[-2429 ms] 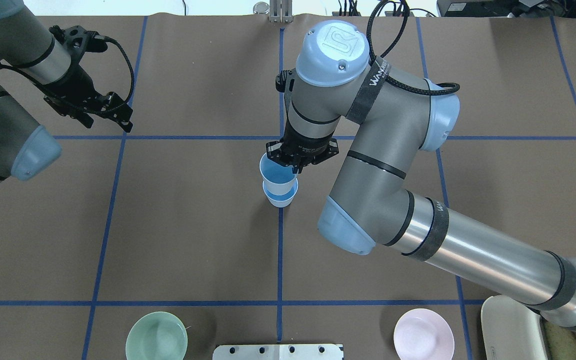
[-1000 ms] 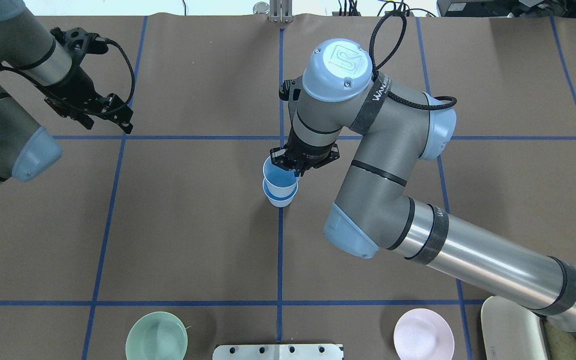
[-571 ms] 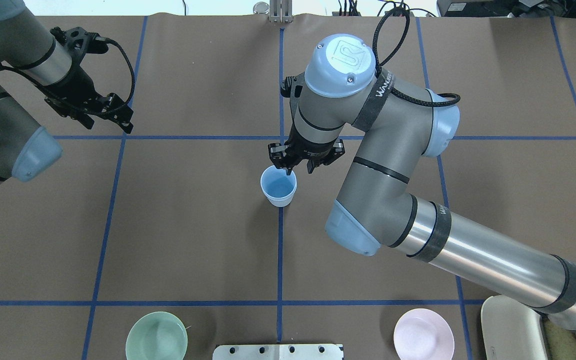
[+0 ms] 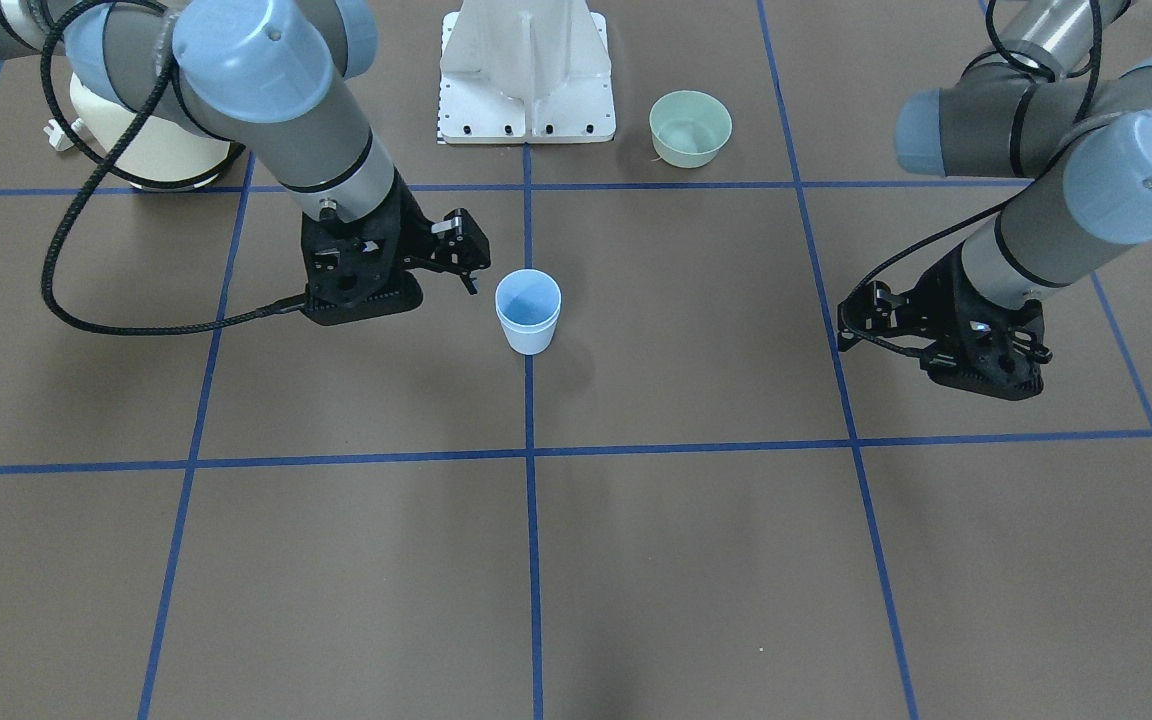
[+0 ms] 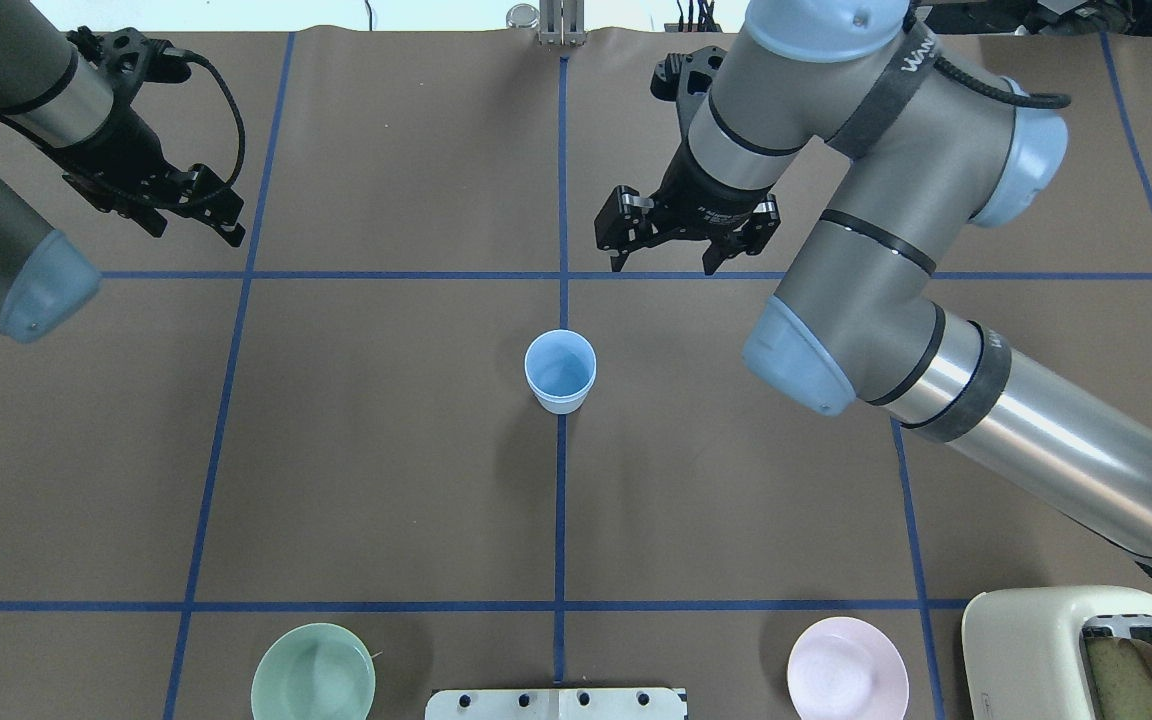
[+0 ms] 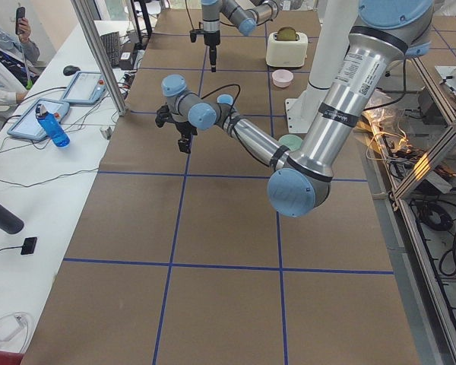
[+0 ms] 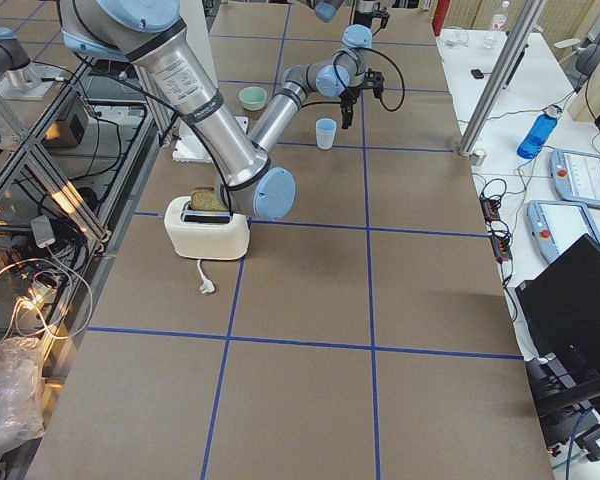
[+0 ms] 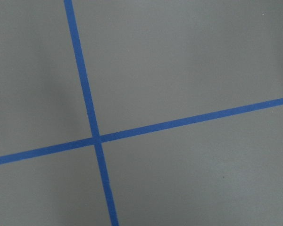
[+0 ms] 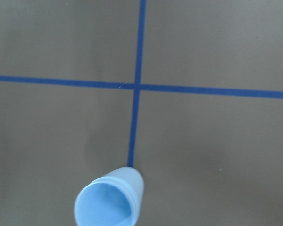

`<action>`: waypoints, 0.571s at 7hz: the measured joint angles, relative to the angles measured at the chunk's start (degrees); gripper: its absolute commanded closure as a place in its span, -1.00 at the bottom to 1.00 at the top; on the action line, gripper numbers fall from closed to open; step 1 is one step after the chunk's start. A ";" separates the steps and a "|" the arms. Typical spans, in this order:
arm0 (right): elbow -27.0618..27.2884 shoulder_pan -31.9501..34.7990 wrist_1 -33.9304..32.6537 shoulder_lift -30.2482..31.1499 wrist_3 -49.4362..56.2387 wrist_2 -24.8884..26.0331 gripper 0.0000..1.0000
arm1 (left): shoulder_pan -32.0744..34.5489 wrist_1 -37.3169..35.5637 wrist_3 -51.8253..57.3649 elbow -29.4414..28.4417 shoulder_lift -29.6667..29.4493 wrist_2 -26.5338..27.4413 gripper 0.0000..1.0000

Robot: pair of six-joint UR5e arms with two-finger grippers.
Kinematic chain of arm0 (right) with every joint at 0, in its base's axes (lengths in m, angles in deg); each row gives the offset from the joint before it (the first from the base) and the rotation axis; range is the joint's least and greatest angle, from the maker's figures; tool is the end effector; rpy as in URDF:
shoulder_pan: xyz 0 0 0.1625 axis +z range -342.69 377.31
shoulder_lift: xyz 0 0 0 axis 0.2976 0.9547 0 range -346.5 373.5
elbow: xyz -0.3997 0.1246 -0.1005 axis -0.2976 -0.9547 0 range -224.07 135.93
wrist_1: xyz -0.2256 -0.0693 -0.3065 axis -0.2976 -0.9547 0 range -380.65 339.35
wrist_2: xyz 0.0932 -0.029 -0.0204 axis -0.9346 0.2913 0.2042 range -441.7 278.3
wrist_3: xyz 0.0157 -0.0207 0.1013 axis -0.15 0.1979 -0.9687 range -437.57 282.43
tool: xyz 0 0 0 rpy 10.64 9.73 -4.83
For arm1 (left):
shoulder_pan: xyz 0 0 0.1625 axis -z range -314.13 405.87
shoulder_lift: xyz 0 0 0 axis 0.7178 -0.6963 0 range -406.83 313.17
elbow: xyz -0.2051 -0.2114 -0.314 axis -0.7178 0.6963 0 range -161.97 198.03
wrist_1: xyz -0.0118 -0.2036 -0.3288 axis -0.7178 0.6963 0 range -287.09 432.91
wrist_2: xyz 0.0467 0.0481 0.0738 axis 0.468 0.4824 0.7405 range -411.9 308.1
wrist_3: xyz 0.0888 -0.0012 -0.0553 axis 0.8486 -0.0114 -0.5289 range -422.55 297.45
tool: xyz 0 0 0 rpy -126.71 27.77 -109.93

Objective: Stack blue cups with both arms

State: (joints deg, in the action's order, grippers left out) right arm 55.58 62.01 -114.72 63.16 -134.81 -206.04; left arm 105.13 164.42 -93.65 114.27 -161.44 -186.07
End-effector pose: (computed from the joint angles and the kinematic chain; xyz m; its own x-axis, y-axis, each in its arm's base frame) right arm -0.4053 -0.5055 0.2010 0.5743 -0.0604 0.8164 0.0213 0.9980 0.0588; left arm 0.2627 -0.5599 0.3776 0.5876 0.2134 -0.7805 -0.1497 0.9766 0.1542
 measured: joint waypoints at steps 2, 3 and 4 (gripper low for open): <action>1.40 2.18 0.04 3.70 1.24 4.28 -1.00 | 4.10 -3.45 8.51 -0.07 1.16 -0.11 -0.97; 2.53 3.74 0.08 6.12 2.77 5.15 -1.00 | 6.98 -6.79 14.50 -0.26 1.59 -0.15 -0.97; 3.58 5.94 0.10 8.67 4.37 5.34 -1.00 | 9.72 -9.84 20.15 -0.72 2.05 -0.16 -0.97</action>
State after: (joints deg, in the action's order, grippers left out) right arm 59.16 67.95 -114.62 71.83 -130.45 -200.70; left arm 114.85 154.58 -73.51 113.55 -159.39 -186.23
